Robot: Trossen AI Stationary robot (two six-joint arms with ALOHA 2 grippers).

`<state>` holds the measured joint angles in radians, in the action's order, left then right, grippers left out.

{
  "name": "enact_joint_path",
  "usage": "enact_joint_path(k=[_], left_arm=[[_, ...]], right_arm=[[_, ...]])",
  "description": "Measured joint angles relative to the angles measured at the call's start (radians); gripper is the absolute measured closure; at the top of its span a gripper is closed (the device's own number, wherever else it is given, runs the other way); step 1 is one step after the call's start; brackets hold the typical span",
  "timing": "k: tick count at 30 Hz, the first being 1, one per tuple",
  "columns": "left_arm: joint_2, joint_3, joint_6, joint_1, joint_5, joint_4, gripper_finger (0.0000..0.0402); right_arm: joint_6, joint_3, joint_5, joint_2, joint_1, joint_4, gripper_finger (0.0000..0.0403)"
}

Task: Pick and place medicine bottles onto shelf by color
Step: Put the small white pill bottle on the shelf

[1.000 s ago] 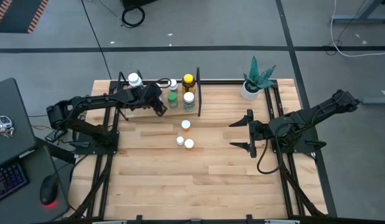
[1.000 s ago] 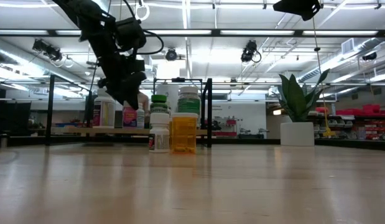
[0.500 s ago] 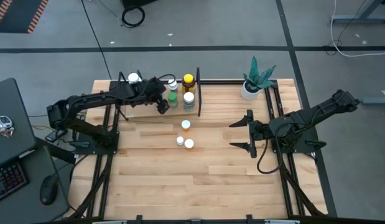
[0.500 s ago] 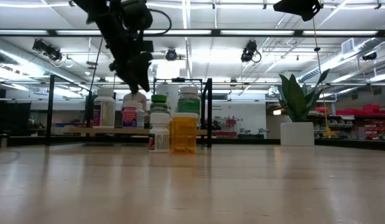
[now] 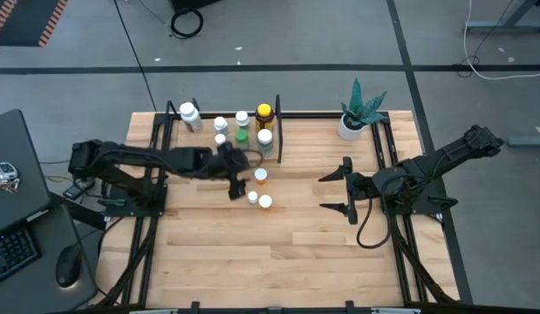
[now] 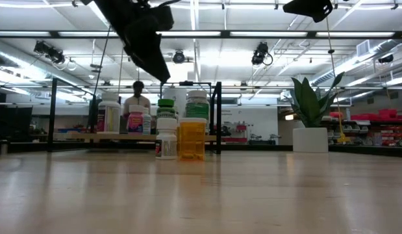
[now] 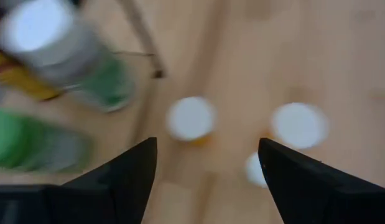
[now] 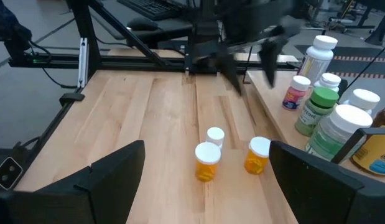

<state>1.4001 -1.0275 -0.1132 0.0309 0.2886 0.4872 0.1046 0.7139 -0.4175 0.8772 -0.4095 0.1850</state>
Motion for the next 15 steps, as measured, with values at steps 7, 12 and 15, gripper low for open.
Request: enact_joint_path(k=[7,12,15], left_arm=[[0.113,0.0,-0.032,-0.1,-0.109,-0.095,0.0124],[0.175,0.0,-0.018,-0.126,-0.111,-0.078,0.0104],[0.197,0.0,-0.006,-0.125,-0.111,-0.079,0.0084]], right_arm=[[-0.003,0.0,0.0,0.0,0.0,-0.008,0.005],[-0.005,0.0,0.0,0.0,0.0,-0.007,0.005],[-0.01,0.0,0.0,0.0,0.0,-0.007,0.005]])
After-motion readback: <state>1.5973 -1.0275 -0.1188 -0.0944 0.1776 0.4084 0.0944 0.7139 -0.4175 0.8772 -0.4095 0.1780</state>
